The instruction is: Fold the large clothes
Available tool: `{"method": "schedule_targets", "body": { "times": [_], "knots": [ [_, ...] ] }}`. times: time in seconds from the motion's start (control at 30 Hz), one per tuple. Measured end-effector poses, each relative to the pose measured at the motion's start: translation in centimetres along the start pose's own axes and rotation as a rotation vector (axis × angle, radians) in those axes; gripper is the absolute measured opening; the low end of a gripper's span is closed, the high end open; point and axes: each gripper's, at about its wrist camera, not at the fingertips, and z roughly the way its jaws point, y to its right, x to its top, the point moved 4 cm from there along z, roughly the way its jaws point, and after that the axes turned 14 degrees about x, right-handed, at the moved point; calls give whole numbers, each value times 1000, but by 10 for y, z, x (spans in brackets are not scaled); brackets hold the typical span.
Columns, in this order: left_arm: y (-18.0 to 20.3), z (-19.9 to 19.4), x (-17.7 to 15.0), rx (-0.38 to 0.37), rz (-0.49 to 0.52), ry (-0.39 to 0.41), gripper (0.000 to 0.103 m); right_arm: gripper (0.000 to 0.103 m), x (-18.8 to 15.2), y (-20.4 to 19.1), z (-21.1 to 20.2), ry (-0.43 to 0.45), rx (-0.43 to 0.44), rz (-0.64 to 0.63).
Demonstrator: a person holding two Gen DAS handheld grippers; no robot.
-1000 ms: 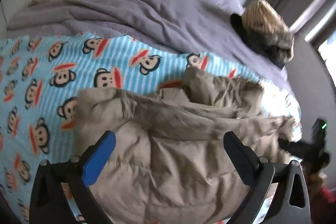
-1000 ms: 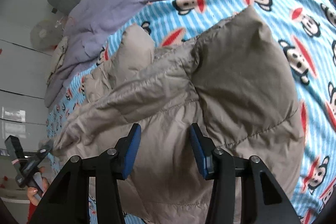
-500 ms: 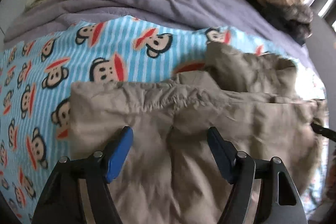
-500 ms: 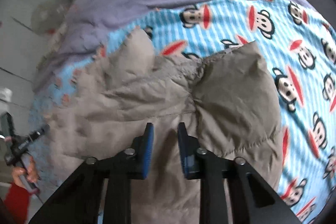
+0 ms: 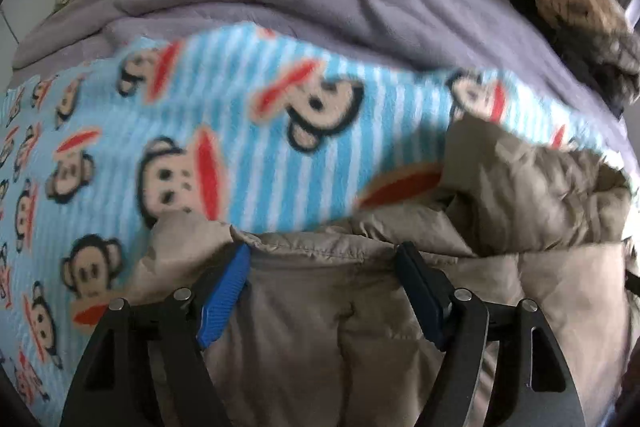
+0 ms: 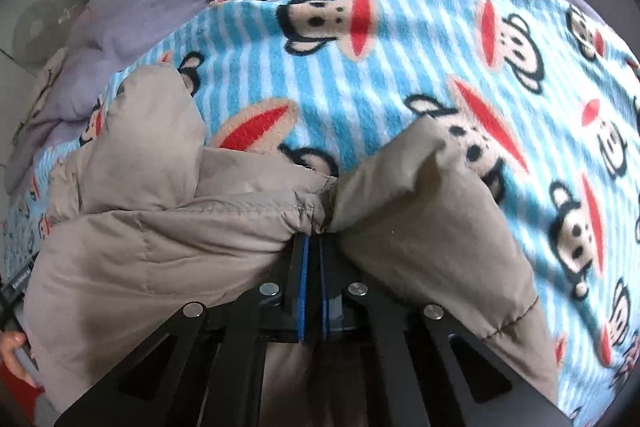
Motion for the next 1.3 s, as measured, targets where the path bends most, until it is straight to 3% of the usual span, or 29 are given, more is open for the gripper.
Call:
{"method": "schedule_targets", "body": {
  "times": [0.1,0.17,0.23,0.3,0.33,0.4,0.5,0.67,0.73,0.8,1.03,1.07,1.3],
  "knots": [
    [-34,-20,1,20,-38,69,77,4,2,-1,-33,86,-20,-39],
    [-50,-12,-1,43,-46,40,77,4,2,16,-49,125,-45,-6],
    [-60,8,-4,88,-45,-12,77,4,2,42,-41,91,-35,74],
    [-63,34,-10,49,-78,-86,79,3,-2,61,-23,47,-23,139],
    [-66,42,-11,44,-112,-107,88,3,-3,68,-13,34,-7,167],
    [-69,47,-10,47,-146,-118,89,3,0,71,-4,34,-17,181],
    [-70,39,-8,89,-118,-109,89,3,9,69,0,22,-49,197],
    [-85,-11,-5,115,-73,-23,89,11,8,54,-38,61,-17,187],
    [-89,-33,-13,99,-60,-5,89,33,5,47,-52,84,22,203],
    [-84,-52,-27,89,-21,-4,89,52,-8,39,-68,103,45,206],
    [-46,-99,-88,41,58,-24,89,53,-81,9,-106,92,101,206],
    [-42,-103,-96,38,56,-25,103,53,-94,10,-112,87,110,213],
    [-26,-125,-136,3,38,-37,103,59,-149,-2,-121,42,150,267]
  ]
}}
